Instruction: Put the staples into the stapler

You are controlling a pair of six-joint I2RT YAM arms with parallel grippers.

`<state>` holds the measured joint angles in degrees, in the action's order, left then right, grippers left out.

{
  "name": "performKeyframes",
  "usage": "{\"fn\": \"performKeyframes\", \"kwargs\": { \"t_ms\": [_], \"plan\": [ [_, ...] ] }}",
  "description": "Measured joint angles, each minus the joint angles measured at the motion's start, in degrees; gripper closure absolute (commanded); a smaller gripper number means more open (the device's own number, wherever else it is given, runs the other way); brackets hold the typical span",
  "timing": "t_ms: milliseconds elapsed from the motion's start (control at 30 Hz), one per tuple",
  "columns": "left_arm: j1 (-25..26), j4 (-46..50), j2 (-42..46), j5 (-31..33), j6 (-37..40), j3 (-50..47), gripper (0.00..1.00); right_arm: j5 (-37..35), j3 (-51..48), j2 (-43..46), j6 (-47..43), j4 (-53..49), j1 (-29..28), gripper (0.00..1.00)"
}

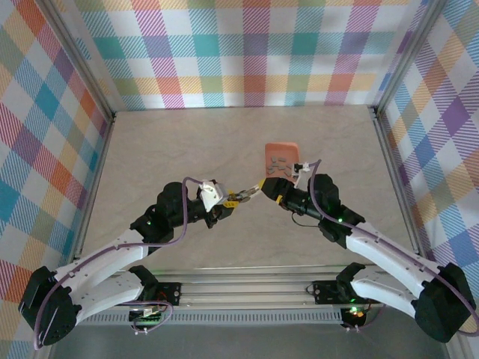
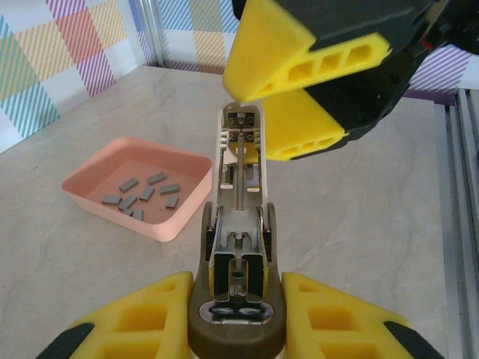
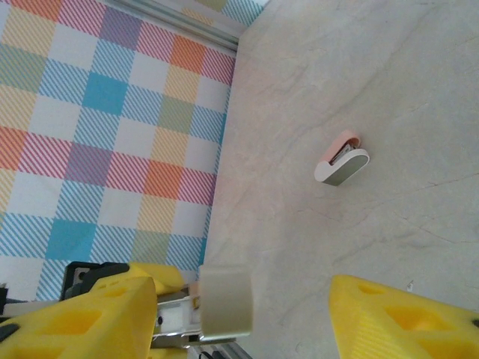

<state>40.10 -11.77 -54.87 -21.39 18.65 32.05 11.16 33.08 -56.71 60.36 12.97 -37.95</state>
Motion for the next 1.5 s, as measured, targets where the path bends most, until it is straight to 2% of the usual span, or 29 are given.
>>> {"fn": "performKeyframes", "kwargs": {
  "t_ms": [333, 567, 767, 833, 1000, 1033, 1133, 1267, 1500],
  "plan": [
    [0.17, -1.38, -0.39, -0.2, -0.02, -0.04, 0.85, 0.17, -1.38, -1.62, 4.0, 3.69, 0.0, 0.58],
    [0.33, -1.99, -0.92, -0.46, -0.02, -0.04, 0.85, 0.42, -1.38, -2.16, 5.09, 5.62, -0.24, 0.61],
    [0.33, -2.36, -1.84, -0.57, -0.04, -0.04, 0.84, 1.53, -1.36, -3.74, 4.85, 7.17, -0.92, 0.76],
    [0.33, -2.36, -2.21, -0.57, -0.26, -0.04, 0.78, 1.42, -1.31, -3.52, 4.28, 6.93, -1.03, 0.79],
    [0.66, -1.99, -2.25, -0.37, -0.96, -0.02, 0.45, -0.02, 0.48, -0.87, -0.42, 0.79, -1.29, 0.79],
    [0.66, -1.64, -2.16, -0.28, -1.16, 0.0, 0.42, -0.68, 1.36, -0.2, -1.86, -1.38, -1.38, 0.79],
    [0.68, 2.29, -2.01, 1.14, -1.31, 1.44, 0.37, -3.26, 5.66, 0.87, -7.72, -8.98, -1.4, 0.8],
    [1.22, 6.97, -2.08, 2.01, -1.22, 4.68, 0.36, -6.16, 10.99, 0.15, -15.39, -16.87, -1.4, 0.8],
    [2.51, 12.0, -7.98, 4.96, -3.21, 10.38, 0.33, -8.59, 14.45, -4.83, -24.22, -24.72, -1.51, 0.78]
  ]
}}
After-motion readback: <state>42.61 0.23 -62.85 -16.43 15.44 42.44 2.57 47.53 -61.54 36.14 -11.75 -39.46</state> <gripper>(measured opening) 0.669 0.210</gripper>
